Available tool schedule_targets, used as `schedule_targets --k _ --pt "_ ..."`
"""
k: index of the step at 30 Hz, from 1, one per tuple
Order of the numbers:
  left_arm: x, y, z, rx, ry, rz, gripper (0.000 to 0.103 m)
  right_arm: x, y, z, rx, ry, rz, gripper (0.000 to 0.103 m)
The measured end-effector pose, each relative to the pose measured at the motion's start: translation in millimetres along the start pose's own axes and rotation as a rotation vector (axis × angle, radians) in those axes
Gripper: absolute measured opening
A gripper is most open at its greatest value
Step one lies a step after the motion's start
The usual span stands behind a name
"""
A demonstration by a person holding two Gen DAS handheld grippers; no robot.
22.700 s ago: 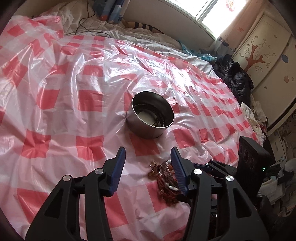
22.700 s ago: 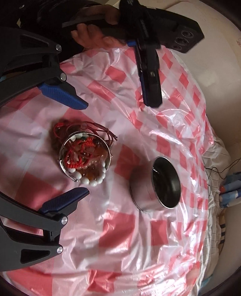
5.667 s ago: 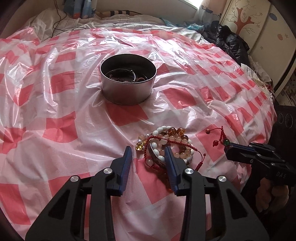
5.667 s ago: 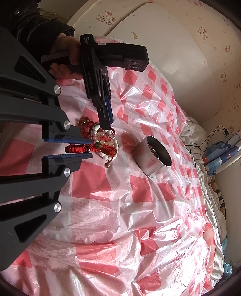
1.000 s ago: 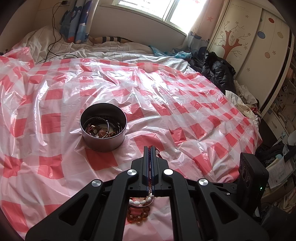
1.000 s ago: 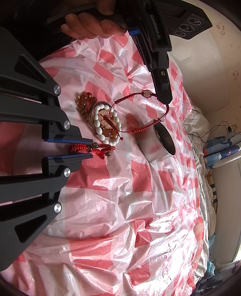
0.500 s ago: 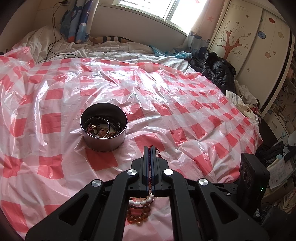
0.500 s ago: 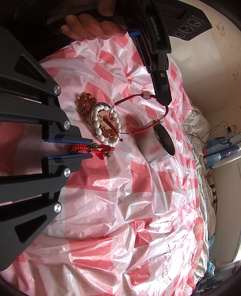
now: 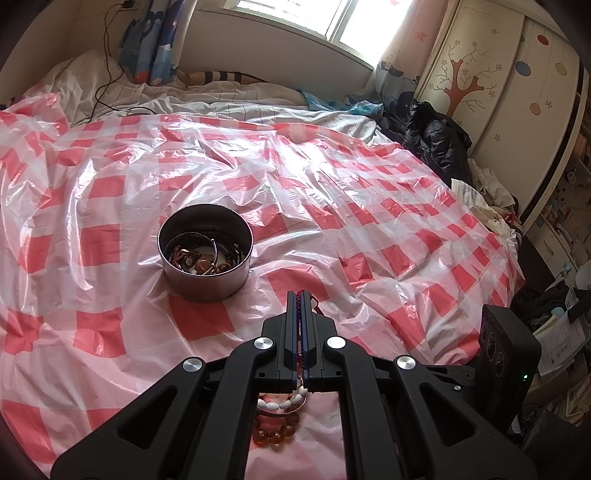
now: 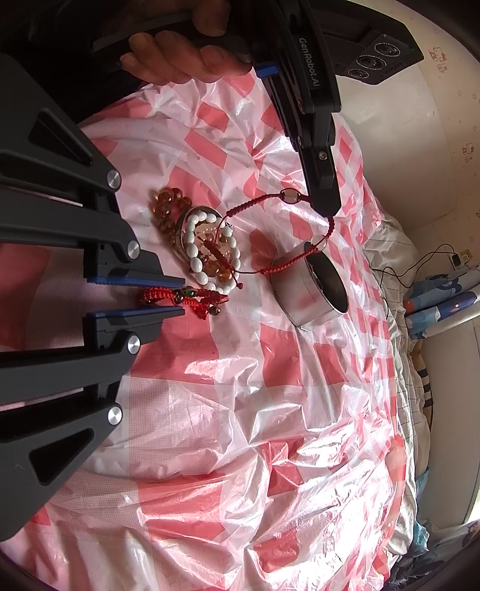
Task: Organize jewelry
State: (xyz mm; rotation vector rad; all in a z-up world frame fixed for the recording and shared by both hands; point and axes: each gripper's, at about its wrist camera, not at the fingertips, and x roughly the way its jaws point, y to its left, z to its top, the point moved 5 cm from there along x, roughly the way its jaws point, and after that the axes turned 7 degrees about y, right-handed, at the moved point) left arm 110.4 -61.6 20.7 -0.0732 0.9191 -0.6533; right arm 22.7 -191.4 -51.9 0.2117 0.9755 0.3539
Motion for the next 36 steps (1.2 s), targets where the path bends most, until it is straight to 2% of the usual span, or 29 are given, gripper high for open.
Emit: schedule_targets --k 21,31,36 --pt "-4.4 6.4 2.7 -0.020 -0.012 -0.003 0.001 -7.1 4.0 6.1 0.004 -0.026 0.038 0.011" --pt "-38.3 54.6 23.5 -0.150 -0.100 0.006 0.001 -20.2 4.5 21.9 0.001 -0.081 0.091 0.011" --pt "-36.2 71.3 36.6 -0.215 -0.113 -0.029 0.001 -26.8 7.5 40.9 -0.011 -0.119 0.136 0.011"
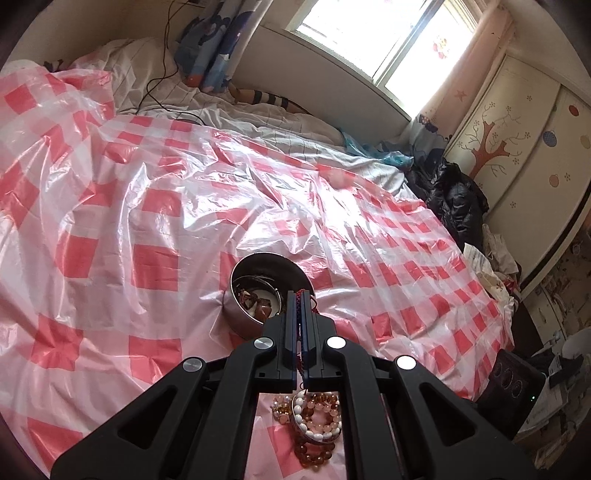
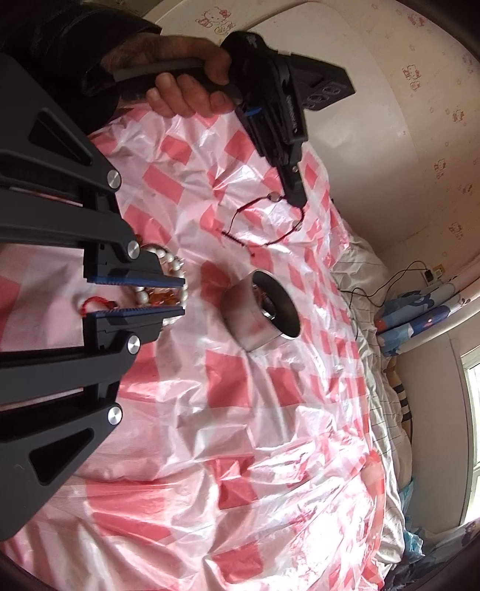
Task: Organize jewelry
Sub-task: 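Carry the red cord bracelet over the silver tin with the left tool, then open the left tool over the tin while the right tool opens near the tin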
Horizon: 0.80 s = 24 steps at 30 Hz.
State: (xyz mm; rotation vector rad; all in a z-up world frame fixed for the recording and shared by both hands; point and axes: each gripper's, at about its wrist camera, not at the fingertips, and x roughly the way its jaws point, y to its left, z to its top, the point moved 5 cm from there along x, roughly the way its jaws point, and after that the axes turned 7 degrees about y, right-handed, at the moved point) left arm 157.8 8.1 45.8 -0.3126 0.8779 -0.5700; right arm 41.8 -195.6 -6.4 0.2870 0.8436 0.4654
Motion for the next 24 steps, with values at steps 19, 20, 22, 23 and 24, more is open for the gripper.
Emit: schedule_targets --k 19,20,22,23,24 --pt "100.3 9.5 34.0 -0.022 0.077 0.117 0.002 48.9 4.9 -35.1 -0.209 0.285 -0.207 0.047" --pt "109.2 11.3 31.1 0.001 0.103 0.177 0.002 48.6 4.9 -34.7 -0.215 0.285 -0.214 0.043" --pt "122.1 18.3 25.5 0.025 0.143 0.263 0.002 45.0 -1.4 -32.7 -0.178 0.282 -0.195 0.019" --pt "124.5 21.0 23.4 0.024 0.157 0.280 0.002 43.2 -5.1 -31.3 -0.153 0.277 -0.181 0.009" --pt "122.9 22.2 22.9 0.022 0.157 0.290 0.003 39.4 -9.6 -28.7 -0.125 0.265 -0.166 0.009"
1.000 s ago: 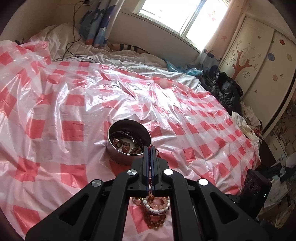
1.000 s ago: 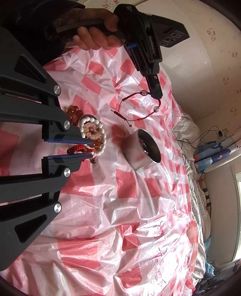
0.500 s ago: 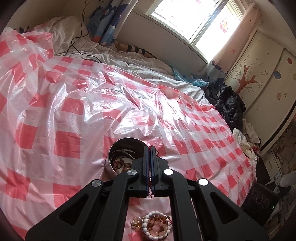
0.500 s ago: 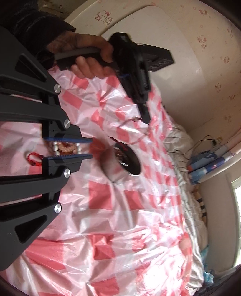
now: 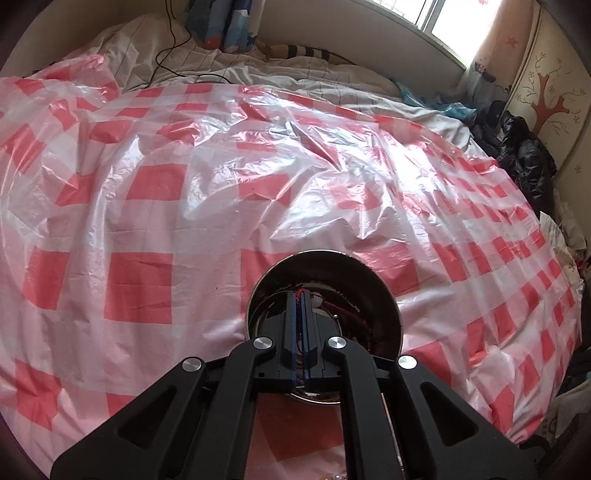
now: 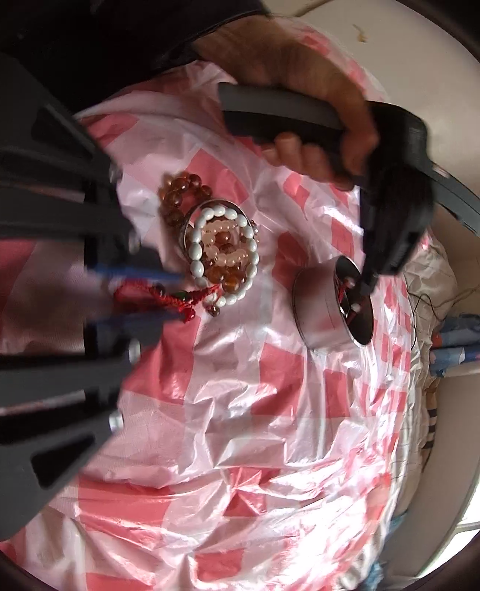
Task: Organize jewelry
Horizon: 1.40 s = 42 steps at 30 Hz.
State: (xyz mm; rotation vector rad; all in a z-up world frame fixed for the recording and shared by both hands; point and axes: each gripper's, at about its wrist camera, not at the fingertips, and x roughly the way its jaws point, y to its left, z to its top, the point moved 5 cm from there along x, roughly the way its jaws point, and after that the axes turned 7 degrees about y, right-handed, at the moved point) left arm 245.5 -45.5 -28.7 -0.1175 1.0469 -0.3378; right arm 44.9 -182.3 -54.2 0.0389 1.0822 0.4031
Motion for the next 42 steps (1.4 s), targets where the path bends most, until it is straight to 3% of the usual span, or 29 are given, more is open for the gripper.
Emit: schedule_targets --k 3,5,11,18,20,22,23,26,32,36,40,42 --pt "-19.3 6.9 2.6 -0.012 -0.049 0.013 0.014 -16.6 -12.9 8.5 0.087 -0.066 0.086 0.009" --pt "-36.1 14.3 3.7 -0.044 -0.081 0.000 0.030 -30.8 -16.6 18.2 0.121 -0.132 0.151 0.009" --pt "-76.9 39.5 -5.7 -0.130 -0.139 -0.063 0.045 -45.9 -8.7 63.0 0.101 -0.222 0.205 0.009" --pt "-93.3 47.7 -19.5 -0.103 -0.136 -0.054 0.051 -14.0 18.6 135.2 -0.006 -0.231 0.157 0.009" --pt "-93.8 49.9 -21.1 -0.099 -0.132 -0.045 0.053 6.8 21.4 153.8 -0.031 -0.200 0.105 0.009" --pt "-93.4 50.1 -21.6 -0.101 -0.125 -0.044 0.055 32.3 18.1 162.2 -0.035 -0.129 0.051 0.020" --pt "-93.7 49.2 -21.9 -0.100 -0.123 -0.047 0.057 36.8 15.3 162.0 -0.024 -0.121 0.038 0.032" --pt "-95.1 41.6 -23.8 -0.082 -0.122 -0.035 0.065 24.8 11.0 145.8 -0.031 -0.145 0.014 0.036" --pt "-109.7 16.2 -44.9 -0.012 -0.150 0.014 0.077 -14.9 -13.7 70.4 0.058 -0.216 -0.048 0.061" --pt "-116.1 2.4 -70.0 0.020 -0.148 0.020 0.080 -25.6 -30.4 31.9 0.180 -0.200 -0.045 0.061" --pt "-116.6 -5.5 -90.0 0.033 -0.129 0.016 0.082 -54.4 -18.4 24.9 0.117 -0.224 -0.095 0.061" --pt "-114.4 -7.2 -93.5 0.046 -0.121 0.033 0.083 -72.5 -10.6 21.6 0.067 -0.252 -0.128 0.070"
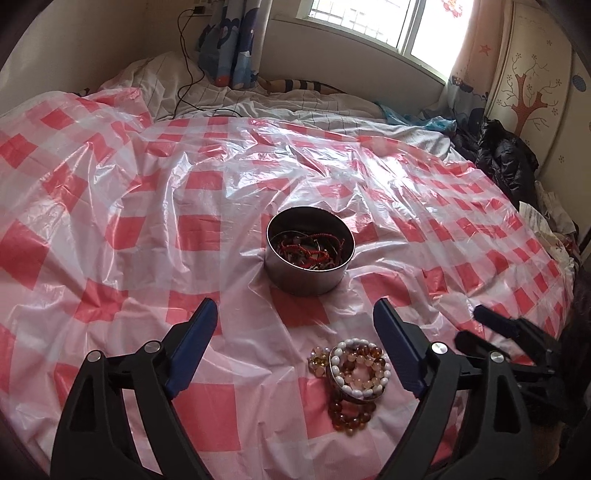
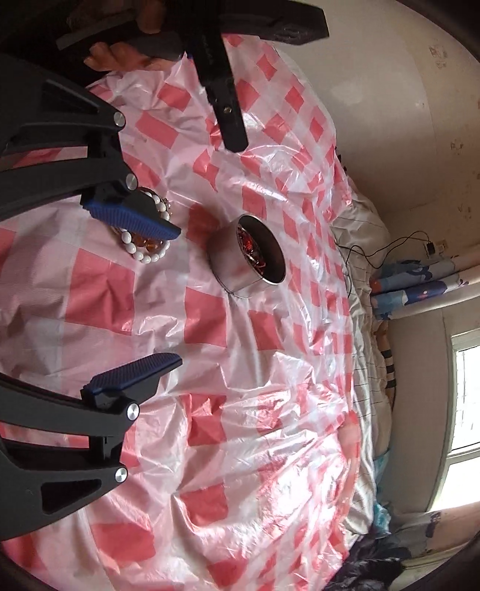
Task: Organize jewelry
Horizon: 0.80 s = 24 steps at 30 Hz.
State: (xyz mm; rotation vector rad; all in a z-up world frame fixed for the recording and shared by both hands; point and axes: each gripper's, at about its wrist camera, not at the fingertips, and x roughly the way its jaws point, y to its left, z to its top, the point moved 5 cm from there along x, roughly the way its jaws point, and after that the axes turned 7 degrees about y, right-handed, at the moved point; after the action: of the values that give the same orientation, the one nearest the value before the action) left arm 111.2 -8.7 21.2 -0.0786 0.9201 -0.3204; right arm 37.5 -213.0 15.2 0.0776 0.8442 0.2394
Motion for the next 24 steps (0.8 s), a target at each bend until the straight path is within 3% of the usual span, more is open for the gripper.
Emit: schedule_targets --k 1,5,8,14,24 --pt "1.0 0.1 -0.1 0.007 0.001 0.014 0.083 -11.5 2.7 0.3 -0.032 -0.024 -0.024 0.075" --pt "5.8 5.0 0.0 -0.027 0.015 0.025 0.084 -34.1 5.5 -8.5 -0.103 -0.084 -0.068 0.076" --pt "11.4 4.4 -1.9 -0.046 0.031 0.017 0.084 -25.5 2.4 -18.6 -0.082 -0.067 -0.067 0.076" --pt "23.4 1.7 -6.7 -0.027 0.061 0.056 0.084 -15.8 25.9 -24.8 -0.199 -0.071 -0.097 0.076" --pt "30.2 1.1 -6.8 -0.029 0.076 0.066 0.085 -9.6 23.0 -25.9 -0.158 -0.060 -0.073 0.076"
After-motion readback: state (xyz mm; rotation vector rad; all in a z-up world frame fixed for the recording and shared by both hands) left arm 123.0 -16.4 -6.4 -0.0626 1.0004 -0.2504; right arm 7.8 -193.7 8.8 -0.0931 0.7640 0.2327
